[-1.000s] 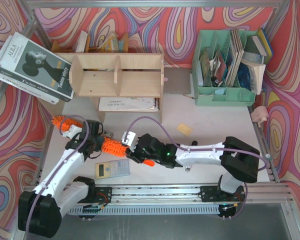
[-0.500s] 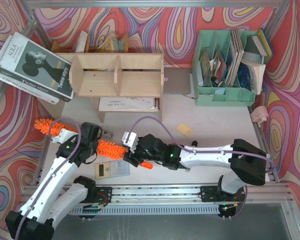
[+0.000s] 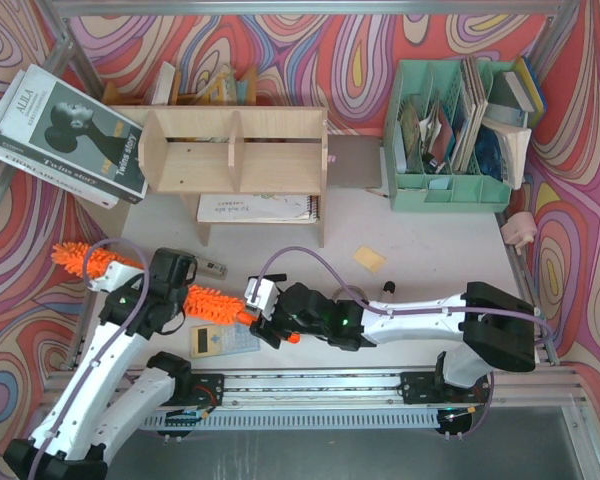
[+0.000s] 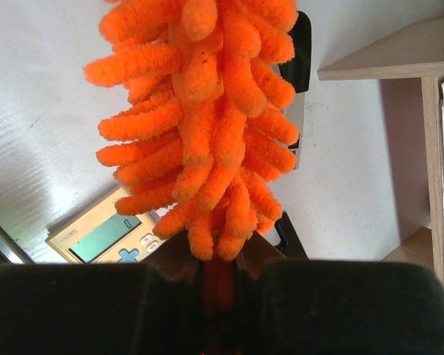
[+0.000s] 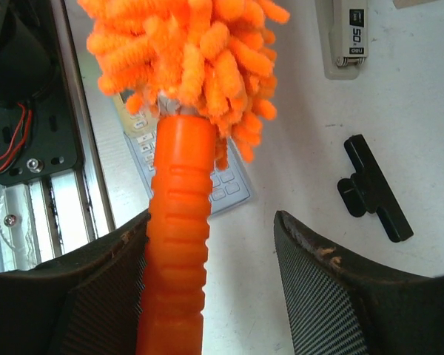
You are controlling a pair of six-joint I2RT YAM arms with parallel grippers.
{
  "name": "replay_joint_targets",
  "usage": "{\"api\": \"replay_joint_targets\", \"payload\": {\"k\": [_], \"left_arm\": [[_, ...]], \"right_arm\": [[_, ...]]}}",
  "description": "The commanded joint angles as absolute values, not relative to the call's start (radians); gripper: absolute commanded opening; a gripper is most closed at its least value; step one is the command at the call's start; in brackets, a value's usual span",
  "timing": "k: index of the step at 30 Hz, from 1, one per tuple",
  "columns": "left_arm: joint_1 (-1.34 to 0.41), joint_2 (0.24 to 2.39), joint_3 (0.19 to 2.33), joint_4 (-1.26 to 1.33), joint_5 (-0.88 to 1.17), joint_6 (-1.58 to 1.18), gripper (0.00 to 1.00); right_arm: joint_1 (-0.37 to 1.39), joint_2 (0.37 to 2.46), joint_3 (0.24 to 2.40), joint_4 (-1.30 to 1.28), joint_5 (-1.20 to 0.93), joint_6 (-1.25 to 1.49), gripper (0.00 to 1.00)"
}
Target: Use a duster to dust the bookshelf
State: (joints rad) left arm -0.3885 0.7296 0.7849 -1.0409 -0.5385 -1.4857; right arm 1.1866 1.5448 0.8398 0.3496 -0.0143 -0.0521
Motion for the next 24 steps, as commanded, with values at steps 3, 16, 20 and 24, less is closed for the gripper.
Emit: {"api": "replay_joint_targets", "payload": {"k": [3,16,20,24], "left_arm": [[-0.395,0.68,0.815,-1.117,-0.58,-1.493,0.0],[-0.396,0.647,0.821,-1.119,-0.569,-1.511,0.0],[-0.396,0.646,0.834,-1.123,-0.567,-1.511,0.0],[-0.395,0.638,0.848,-1.125,-0.57,-1.512,0.0]], "right_arm": [[1.197,1.506,0.798,0.357,0.021,-0.054,0.61],[1.198,1.493,0.728,0.503,-0.047,0.005,0.56],[1.197,1.501,0.729,0.494,-0.051,-0.005,0.5],[1.198,1.51,0.728,0.491,-0.049,-0.013,0.46]]}}
